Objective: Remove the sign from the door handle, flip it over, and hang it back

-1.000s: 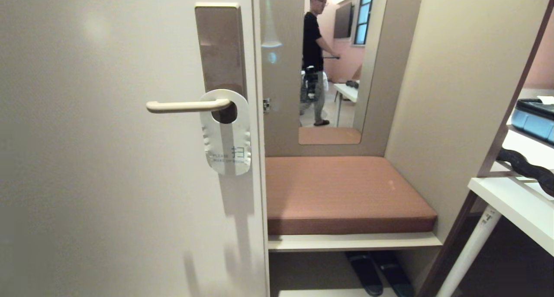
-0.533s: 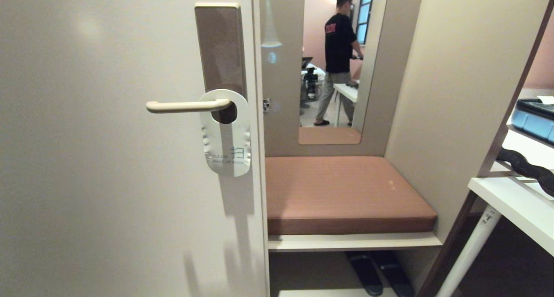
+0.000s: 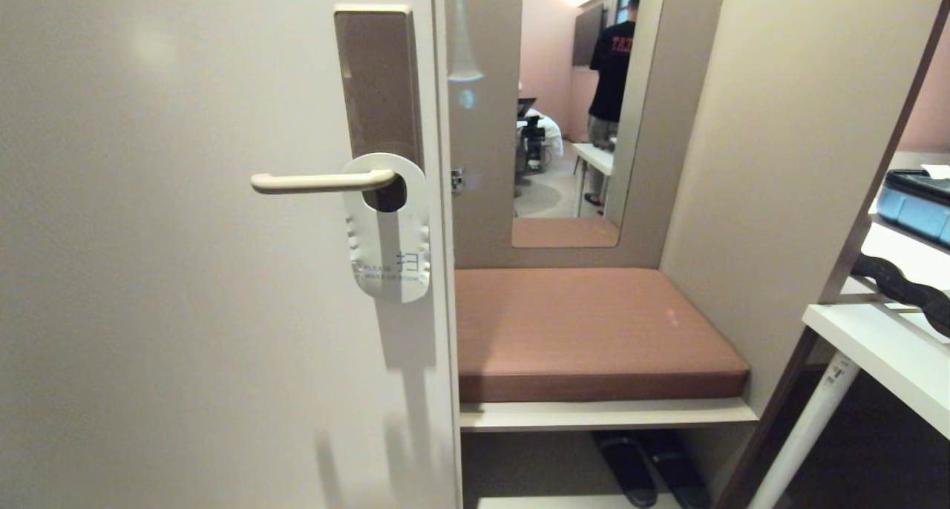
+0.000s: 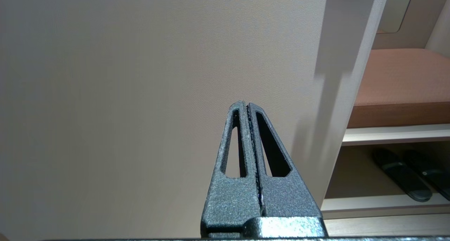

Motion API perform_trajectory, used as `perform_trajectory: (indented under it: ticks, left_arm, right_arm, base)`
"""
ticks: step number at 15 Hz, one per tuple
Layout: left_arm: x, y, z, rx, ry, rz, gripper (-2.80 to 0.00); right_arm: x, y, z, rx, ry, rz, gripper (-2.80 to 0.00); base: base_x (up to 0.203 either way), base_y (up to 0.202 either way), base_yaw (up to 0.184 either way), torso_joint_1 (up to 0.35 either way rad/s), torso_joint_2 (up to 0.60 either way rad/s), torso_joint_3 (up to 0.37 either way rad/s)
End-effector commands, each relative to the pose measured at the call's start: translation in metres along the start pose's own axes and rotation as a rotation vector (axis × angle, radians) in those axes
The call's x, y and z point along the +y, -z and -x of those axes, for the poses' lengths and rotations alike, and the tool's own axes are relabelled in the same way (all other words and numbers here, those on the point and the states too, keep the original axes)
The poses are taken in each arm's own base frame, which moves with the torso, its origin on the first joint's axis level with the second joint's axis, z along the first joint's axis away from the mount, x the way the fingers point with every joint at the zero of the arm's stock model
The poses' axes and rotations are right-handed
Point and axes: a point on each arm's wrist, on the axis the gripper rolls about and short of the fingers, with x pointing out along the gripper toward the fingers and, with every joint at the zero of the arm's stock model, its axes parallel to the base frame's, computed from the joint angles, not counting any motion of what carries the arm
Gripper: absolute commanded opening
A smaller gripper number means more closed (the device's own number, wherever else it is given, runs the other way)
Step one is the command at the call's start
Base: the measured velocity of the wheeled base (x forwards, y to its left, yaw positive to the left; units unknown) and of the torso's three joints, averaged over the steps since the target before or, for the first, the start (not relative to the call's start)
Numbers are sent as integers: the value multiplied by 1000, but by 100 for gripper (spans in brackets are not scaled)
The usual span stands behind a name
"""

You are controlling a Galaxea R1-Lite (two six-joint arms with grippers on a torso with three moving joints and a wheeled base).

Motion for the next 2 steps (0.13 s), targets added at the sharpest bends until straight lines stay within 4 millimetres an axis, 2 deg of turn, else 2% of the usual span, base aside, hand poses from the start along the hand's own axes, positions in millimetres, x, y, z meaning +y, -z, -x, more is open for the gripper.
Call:
perform_trajectory:
  ticks: [1, 2]
  left_arm:
    - [0, 0, 0, -1, 0, 0, -280]
    - [0, 0, 0, -1, 0, 1, -280]
  right_arm:
    - [0, 0, 0, 0, 1, -6, -280]
    - [0, 0, 0, 0, 1, -6, -280]
  base:
    - [0, 0, 0, 0, 0, 0]
    - [0, 0, 0, 0, 0, 0]
